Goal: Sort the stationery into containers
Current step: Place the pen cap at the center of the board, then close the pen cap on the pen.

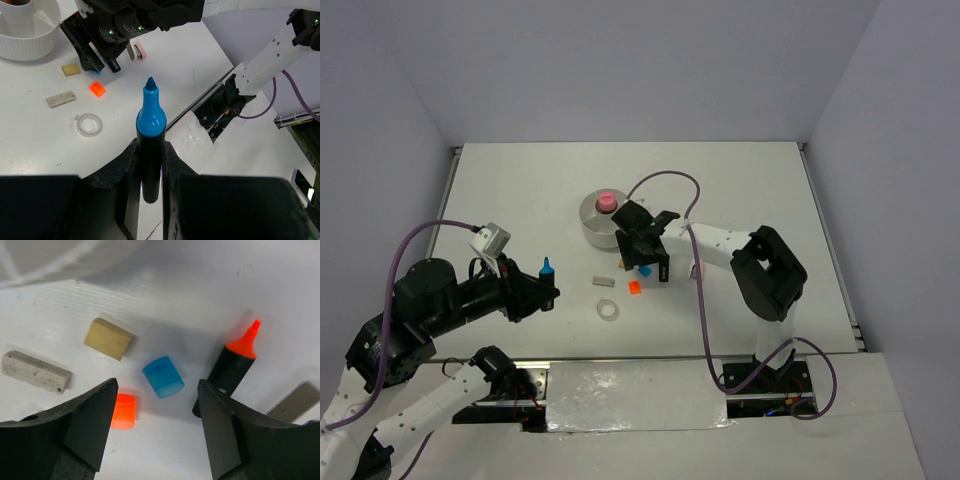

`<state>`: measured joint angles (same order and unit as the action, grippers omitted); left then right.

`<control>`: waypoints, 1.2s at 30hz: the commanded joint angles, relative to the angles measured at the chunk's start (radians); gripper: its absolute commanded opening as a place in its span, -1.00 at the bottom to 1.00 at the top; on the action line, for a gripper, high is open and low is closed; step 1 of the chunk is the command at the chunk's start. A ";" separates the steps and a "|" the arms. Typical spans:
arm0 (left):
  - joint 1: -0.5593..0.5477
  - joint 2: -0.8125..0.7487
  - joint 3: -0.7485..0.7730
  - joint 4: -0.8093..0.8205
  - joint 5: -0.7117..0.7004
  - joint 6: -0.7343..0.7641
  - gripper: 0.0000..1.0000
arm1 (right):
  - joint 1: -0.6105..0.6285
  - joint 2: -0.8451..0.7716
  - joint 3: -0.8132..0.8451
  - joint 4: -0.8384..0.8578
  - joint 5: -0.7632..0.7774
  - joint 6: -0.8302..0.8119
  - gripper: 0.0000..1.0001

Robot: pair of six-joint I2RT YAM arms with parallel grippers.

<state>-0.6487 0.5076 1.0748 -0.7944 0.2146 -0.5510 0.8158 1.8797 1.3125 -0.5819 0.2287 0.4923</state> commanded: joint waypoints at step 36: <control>0.000 -0.030 0.002 0.027 0.023 -0.018 -0.96 | -0.047 0.087 -0.016 0.053 -0.232 -0.448 -0.03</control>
<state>-0.6487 0.4873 1.0748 -0.8165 0.2153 -0.5568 0.7616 1.9408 1.3064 -0.5434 -0.0193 0.0635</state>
